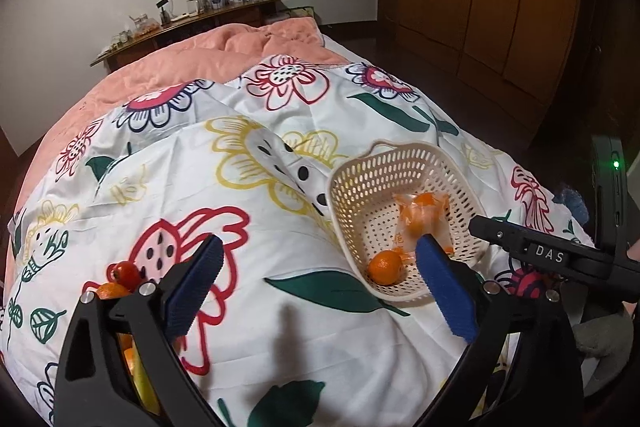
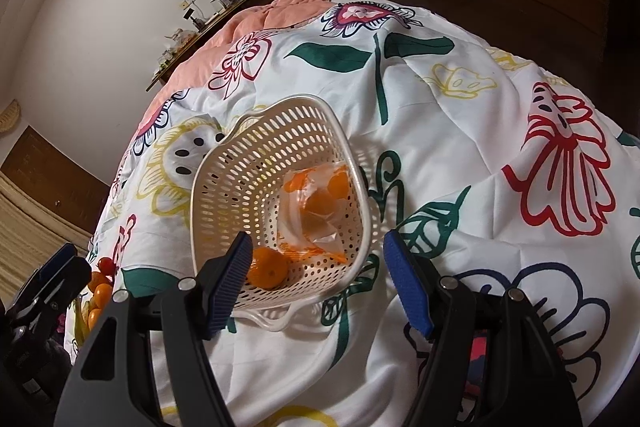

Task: Organize fruits
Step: 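Move the left tool back over the fruit pile, then grasp another mandarin from the pile with the left tool and lift it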

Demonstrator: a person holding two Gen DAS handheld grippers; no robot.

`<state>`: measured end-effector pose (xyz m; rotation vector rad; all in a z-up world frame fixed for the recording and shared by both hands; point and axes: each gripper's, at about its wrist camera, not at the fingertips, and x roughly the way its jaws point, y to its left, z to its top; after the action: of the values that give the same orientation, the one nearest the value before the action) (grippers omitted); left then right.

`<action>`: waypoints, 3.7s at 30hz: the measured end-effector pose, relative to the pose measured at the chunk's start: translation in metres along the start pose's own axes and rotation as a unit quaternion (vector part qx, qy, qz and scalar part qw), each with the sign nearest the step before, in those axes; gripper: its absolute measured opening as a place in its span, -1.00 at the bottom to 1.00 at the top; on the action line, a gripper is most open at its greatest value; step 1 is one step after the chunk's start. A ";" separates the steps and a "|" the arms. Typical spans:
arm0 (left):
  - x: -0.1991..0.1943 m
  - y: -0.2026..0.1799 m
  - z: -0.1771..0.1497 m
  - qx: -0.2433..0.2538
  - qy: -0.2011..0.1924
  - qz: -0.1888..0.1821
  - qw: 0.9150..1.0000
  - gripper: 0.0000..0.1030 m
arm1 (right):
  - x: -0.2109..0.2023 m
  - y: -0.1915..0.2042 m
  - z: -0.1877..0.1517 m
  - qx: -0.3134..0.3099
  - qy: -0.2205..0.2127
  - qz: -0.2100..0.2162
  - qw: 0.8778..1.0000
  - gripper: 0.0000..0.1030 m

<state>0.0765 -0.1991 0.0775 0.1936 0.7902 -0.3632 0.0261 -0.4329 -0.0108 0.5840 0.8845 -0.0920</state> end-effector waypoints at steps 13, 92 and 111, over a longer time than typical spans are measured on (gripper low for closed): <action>-0.031 0.047 -0.003 -0.037 -0.020 0.027 0.999 0.92 | -0.010 0.019 -0.003 -0.017 -0.002 0.012 1.000 0.34; -0.056 0.225 -0.060 -0.217 0.000 -0.010 0.976 -0.18 | 0.072 0.302 -0.028 -0.233 0.231 0.130 0.936 0.43; -0.073 0.251 -0.093 -0.235 -0.013 -0.009 0.972 -0.18 | 0.139 0.347 -0.058 -0.316 0.267 -0.009 0.910 -0.14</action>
<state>0.0663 0.0781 0.0746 -0.2624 0.8318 -0.1866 0.1817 -0.0893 0.0101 -0.0236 1.3735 0.3472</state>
